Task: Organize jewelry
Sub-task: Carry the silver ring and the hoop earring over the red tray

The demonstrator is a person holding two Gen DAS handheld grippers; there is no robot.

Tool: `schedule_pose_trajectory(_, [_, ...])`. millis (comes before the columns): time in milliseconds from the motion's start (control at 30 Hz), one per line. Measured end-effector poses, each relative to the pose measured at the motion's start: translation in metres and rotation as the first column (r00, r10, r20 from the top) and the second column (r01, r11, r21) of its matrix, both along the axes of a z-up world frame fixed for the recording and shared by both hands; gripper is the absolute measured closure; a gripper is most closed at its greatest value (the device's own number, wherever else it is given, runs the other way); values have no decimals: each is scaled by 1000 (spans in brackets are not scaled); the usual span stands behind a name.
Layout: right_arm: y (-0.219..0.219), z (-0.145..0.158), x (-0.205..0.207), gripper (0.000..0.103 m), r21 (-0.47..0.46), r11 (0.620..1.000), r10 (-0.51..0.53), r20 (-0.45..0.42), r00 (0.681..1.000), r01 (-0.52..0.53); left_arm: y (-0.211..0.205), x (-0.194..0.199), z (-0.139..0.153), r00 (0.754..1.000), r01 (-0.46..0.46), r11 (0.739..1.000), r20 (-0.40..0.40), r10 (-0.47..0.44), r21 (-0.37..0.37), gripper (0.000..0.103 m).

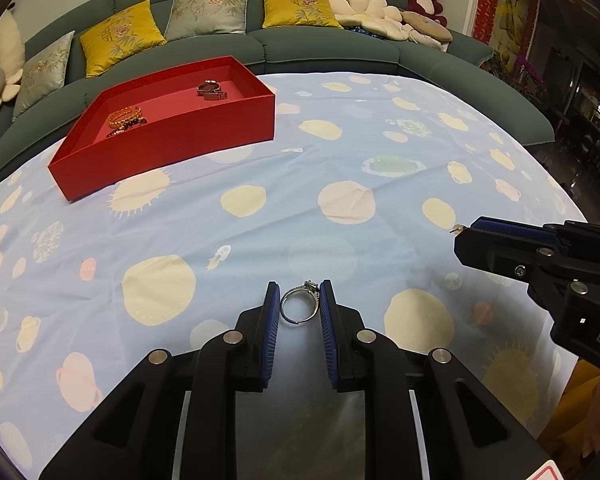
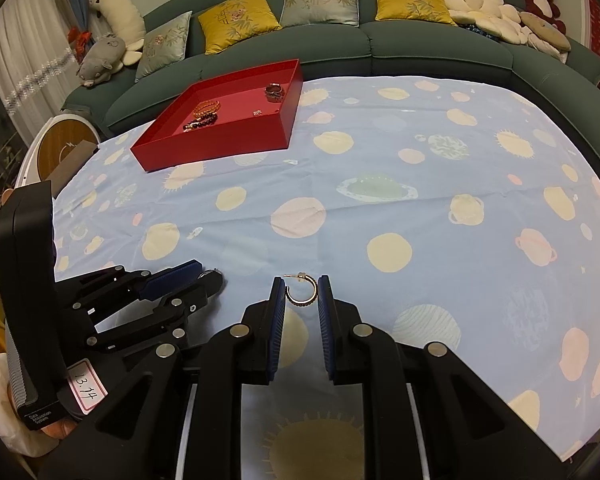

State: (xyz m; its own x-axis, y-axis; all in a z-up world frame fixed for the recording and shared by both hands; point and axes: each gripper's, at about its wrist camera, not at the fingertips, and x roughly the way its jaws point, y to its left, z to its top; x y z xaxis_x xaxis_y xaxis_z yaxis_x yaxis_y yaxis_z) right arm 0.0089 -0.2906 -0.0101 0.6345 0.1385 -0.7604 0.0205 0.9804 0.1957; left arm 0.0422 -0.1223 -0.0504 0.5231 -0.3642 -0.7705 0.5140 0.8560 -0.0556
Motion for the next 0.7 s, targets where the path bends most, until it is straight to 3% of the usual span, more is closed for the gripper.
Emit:
schedule_pose_trajectory(400, [30,43,22,87,24,999,43,108,993,-46,44,19,72,989,-128,989,62,133,-78,86])
schedule_pose_trajectory(700, [60,76,59,87,51,995,77,189,979,-88,69,48,117,968,-191,978,149,202,-87,86])
